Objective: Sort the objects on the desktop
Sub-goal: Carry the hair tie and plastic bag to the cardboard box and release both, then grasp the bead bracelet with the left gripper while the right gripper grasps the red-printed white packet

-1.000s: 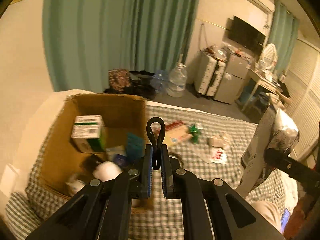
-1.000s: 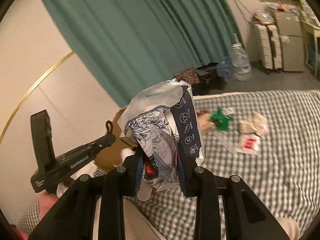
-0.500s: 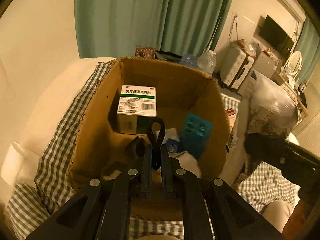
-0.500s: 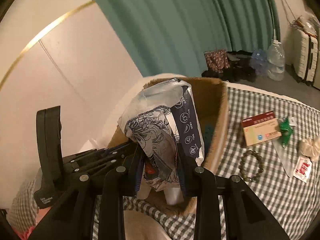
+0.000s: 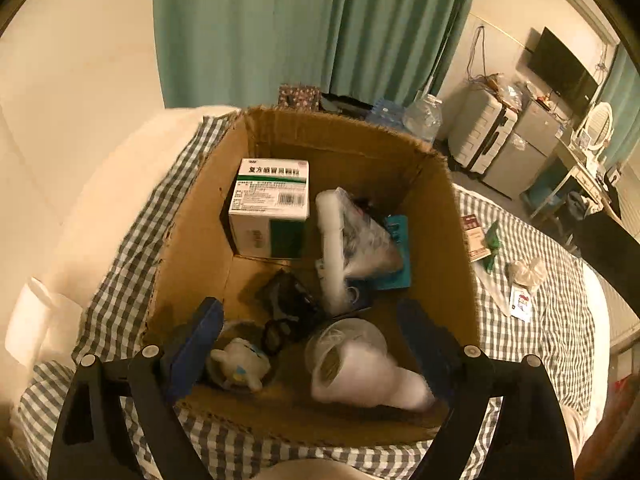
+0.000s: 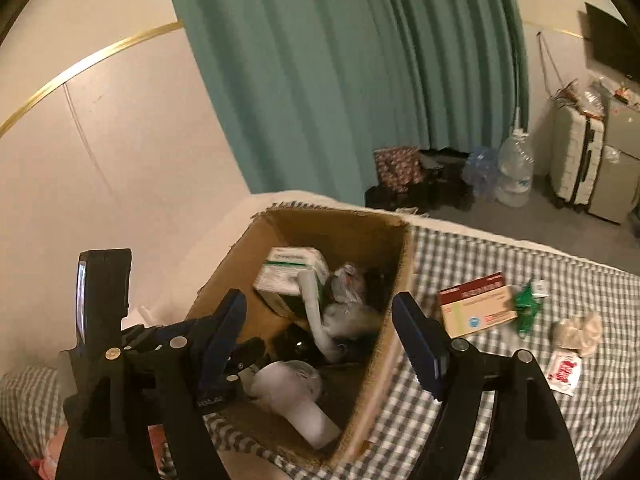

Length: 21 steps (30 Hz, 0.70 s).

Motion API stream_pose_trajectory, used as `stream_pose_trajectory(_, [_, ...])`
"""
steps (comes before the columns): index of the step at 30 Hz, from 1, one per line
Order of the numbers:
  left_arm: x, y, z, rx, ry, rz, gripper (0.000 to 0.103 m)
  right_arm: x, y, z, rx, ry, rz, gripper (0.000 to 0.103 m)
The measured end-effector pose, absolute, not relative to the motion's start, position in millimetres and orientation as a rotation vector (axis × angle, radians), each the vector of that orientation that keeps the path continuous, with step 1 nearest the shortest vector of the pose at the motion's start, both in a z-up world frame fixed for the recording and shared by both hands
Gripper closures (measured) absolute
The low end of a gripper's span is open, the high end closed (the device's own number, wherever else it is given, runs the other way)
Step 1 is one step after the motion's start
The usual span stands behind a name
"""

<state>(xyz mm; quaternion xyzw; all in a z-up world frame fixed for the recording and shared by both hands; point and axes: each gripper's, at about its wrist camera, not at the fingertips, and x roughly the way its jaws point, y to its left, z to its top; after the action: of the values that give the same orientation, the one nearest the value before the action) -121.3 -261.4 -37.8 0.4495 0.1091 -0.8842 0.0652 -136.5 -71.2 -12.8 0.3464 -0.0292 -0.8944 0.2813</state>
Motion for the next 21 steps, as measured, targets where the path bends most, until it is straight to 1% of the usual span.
stream_pose_trajectory(5, [-103, -231, -10, 1.289, 0.271, -2.72, 0.009, -104, -45, 13, 0.858, -0.053, -2.473, 0.027])
stream_pose_trajectory(7, [-97, -219, 0, 1.272, 0.279, -2.738, 0.008, -89, -31, 23, 0.816, -0.024, -2.513, 0.026])
stream_pose_trajectory(11, [-78, -183, 22, 1.207, 0.331, -2.8, 0.003, -64, -2, 41, 0.751, 0.007, -2.581, 0.022])
stream_pose_trajectory(14, [-69, -150, 37, 1.146, 0.308, -2.849, 0.0, -46, 29, 49, 0.709, -0.005, -2.621, 0.018])
stream_pose_trajectory(16, [-64, -128, 43, 1.108, 0.286, -2.882, 0.0, -37, 53, 51, 0.69, -0.011, -2.667, 0.016])
stream_pose_trajectory(19, [-62, -93, 44, 1.108, 0.246, -2.924, 0.0, -25, 95, 52, 0.684, -0.047, -2.74, 0.01])
stream_pose_trajectory(21, [-64, -73, 40, 1.117, 0.225, -2.945, 0.0, -22, 119, 51, 0.687, -0.083, -2.782, 0.009])
